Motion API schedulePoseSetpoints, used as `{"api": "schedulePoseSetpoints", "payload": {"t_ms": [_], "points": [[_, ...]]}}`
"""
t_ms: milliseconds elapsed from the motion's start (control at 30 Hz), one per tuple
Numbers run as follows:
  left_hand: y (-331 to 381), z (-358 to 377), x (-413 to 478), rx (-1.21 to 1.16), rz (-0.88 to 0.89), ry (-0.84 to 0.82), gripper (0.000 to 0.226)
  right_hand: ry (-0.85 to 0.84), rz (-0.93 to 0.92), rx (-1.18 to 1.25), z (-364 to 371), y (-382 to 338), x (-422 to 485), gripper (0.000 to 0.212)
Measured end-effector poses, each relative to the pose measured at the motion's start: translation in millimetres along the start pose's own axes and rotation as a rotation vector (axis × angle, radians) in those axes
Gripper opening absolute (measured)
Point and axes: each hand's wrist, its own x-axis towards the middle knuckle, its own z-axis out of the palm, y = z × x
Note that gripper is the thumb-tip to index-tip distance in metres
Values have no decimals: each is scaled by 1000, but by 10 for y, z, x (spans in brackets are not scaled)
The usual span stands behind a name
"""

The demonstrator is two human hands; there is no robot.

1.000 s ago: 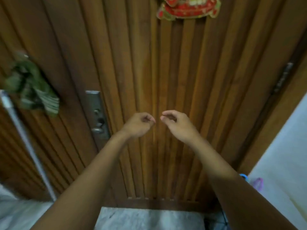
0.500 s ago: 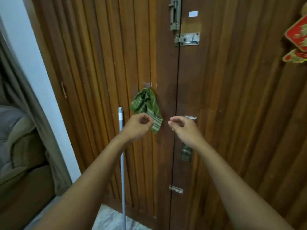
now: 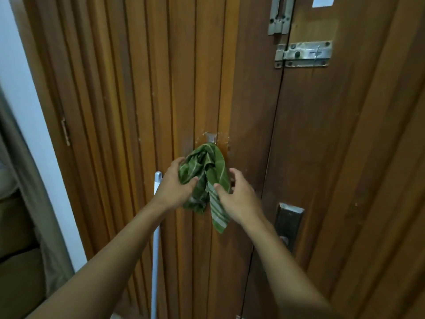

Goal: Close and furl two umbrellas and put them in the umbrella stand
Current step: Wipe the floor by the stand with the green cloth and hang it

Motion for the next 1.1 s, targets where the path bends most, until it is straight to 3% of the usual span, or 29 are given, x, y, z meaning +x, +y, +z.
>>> {"api": "schedulePoseSetpoints", "payload": {"t_ms": [133, 233, 300, 500, 600, 700, 900, 1000, 1100], "points": [[-133, 127, 361, 0, -97, 26, 73, 14, -29, -12, 274, 14, 298, 53], [-140, 163, 520, -46, -115, -43, 35, -32, -5, 131, 389, 26, 518, 38], [-118, 145, 538, -99, -106, -99, 13, -35, 13, 206, 419, -1, 567, 41], [68, -59, 422, -204, 33, 1, 16, 195, -184, 325, 188, -259, 394, 14], [216, -207, 179, -302, 91, 10, 17, 302, -295, 361, 12, -434, 177, 16], [325, -353, -185, -499, 76, -86, 29, 308, -336, 352, -77, -540, -154, 24], [288, -398, -908, -747, -148, -305, 27, 60, -212, 395, -37, -521, -1112, 25], [313, -286, -1299, -809, -257, -426, 27, 35, -73, 398, -155, -315, -1568, 36], [390, -68, -1702, -714, -223, -513, 17, 83, 50, 383, -416, -83, -2049, 29]]}}
